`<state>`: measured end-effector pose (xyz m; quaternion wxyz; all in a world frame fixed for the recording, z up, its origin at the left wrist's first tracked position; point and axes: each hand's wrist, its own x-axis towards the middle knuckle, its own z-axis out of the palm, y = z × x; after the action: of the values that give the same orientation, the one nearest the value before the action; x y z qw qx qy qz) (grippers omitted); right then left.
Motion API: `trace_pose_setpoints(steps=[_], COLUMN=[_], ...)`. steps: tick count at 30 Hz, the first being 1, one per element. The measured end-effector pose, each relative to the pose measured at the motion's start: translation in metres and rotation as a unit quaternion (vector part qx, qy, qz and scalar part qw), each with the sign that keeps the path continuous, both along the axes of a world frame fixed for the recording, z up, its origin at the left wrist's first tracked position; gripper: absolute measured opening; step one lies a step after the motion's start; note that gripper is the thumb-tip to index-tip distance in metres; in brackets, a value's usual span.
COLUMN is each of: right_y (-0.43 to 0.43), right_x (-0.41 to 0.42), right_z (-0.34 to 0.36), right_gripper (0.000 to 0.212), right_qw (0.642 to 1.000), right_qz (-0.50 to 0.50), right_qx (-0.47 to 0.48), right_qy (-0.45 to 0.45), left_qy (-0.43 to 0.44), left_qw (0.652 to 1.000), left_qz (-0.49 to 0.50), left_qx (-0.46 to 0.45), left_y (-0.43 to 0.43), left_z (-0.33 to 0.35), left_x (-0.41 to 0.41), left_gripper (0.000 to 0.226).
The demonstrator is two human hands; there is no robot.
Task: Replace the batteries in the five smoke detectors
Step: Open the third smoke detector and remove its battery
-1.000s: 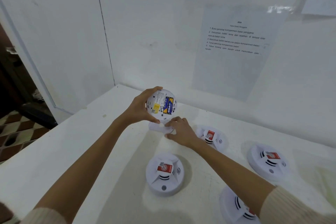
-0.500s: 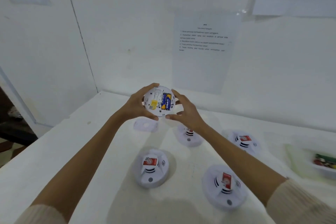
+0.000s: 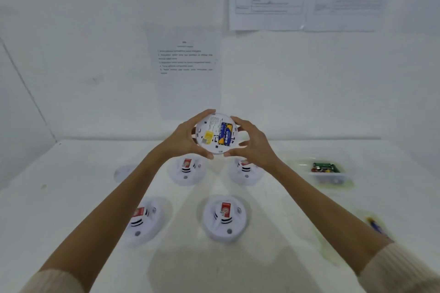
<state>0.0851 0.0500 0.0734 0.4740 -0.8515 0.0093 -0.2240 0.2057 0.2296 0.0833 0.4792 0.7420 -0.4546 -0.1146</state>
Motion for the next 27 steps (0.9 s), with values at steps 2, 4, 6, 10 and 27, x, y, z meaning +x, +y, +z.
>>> trace_pose_setpoints(steps=[2, 4, 6, 10, 27], right_y=[-0.018, -0.034, -0.050, -0.076, -0.127], right_x=[-0.022, -0.047, -0.071, -0.120, -0.230], right_z=[0.002, 0.002, 0.002, -0.002, -0.028], right_gripper=[0.090, 0.089, 0.089, 0.089, 0.066], right_qw=[1.000, 0.999, 0.997, 0.992, 0.967], right_qz=[-0.021, -0.045, -0.071, -0.117, -0.194], right_qx=[-0.011, -0.022, -0.031, -0.039, -0.147], right_qy=[0.003, 0.007, 0.010, 0.024, 0.069], left_qy=[-0.005, -0.011, -0.032, -0.055, -0.119], left_qw=[1.000, 0.999, 0.997, 0.990, 0.968], left_qz=[-0.018, -0.041, -0.074, -0.126, -0.216], left_qx=[-0.007, -0.011, -0.004, 0.011, 0.038], left_y=[-0.023, -0.046, -0.070, -0.111, -0.188], left_z=[-0.001, -0.002, -0.003, -0.009, -0.034], left_x=[-0.014, -0.031, -0.048, -0.083, -0.172], left_gripper=[0.105, 0.103, 0.102, 0.102, 0.108])
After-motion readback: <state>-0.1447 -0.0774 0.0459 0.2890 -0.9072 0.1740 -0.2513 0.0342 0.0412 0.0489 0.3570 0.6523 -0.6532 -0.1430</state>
